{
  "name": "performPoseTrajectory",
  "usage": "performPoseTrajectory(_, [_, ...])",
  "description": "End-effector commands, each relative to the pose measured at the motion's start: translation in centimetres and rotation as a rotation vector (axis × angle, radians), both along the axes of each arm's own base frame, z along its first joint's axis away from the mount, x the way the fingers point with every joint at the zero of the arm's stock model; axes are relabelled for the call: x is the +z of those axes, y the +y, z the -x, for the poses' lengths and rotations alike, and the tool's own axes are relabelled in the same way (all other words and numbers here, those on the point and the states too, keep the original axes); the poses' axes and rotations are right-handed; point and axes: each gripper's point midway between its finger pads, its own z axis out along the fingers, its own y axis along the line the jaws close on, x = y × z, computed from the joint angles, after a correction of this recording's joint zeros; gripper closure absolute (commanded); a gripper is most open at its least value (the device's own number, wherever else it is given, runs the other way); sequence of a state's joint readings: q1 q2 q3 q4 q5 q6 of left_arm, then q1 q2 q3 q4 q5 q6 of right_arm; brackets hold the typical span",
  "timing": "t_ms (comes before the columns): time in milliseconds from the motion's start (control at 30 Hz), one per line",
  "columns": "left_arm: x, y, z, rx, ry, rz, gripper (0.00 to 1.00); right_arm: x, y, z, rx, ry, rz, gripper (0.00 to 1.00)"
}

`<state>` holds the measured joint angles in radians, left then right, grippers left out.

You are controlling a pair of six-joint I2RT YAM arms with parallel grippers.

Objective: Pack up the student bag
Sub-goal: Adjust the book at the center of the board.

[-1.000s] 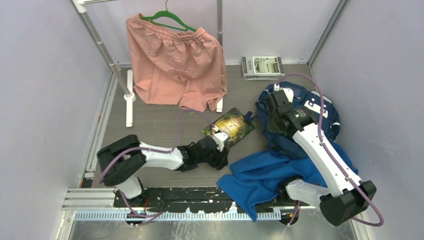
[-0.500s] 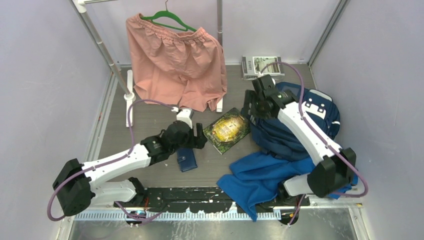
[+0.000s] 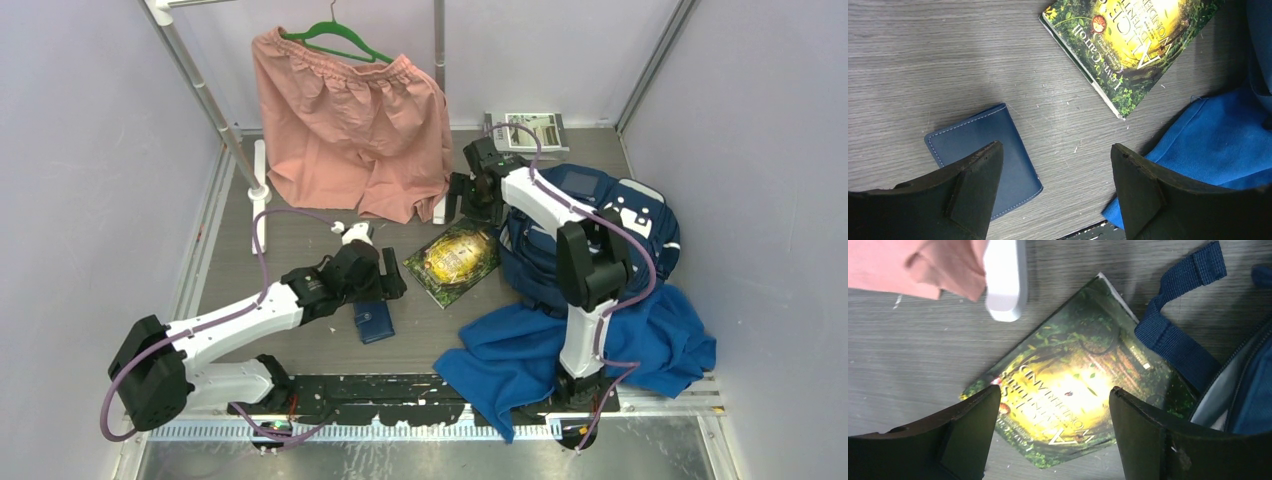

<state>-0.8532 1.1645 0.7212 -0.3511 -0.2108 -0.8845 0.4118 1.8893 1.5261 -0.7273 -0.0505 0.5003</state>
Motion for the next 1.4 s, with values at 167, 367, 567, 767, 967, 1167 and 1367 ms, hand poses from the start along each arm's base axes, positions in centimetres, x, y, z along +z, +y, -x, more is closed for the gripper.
performPoseTrajectory(167, [0.2, 0.3, -0.1, -0.006, 0.014, -0.043, 0.21, -4.3, -4.2, -3.4, -0.099, 0.036, 0.038, 0.16])
performPoseTrajectory(367, [0.2, -0.1, -0.4, -0.025, 0.012, -0.050, 0.20, -6.2, -5.8, -4.3, -0.121, 0.061, 0.129, 0.19])
performPoseTrajectory(567, [-0.9, -0.7, -0.2, -0.024, 0.054, -0.044, 0.20, -7.2, -5.1, -3.0, -0.099, 0.102, 0.086, 0.20])
performPoseTrajectory(767, [-1.1, -0.4, -0.4, -0.018, 0.060, -0.064, 0.19, -6.7, -2.6, 0.2, -0.045, 0.114, 0.069, 0.19])
performPoseTrajectory(967, [-1.3, -1.5, -0.1, -0.111, 0.153, 0.026, 0.20, -5.0, -2.3, 2.7, -0.029, 0.075, 0.103, 0.19])
performPoseTrajectory(1167, [-2.0, -2.4, 0.1, -0.145, 0.186, 0.040, 0.21, -3.7, 0.0, 5.5, 0.086, 0.141, -0.023, 0.18])
performPoseTrajectory(1367, [-2.1, -3.2, 0.3, -0.169, 0.219, 0.055, 0.21, -4.2, 0.8, 8.2, 0.127, 0.186, -0.060, 0.18])
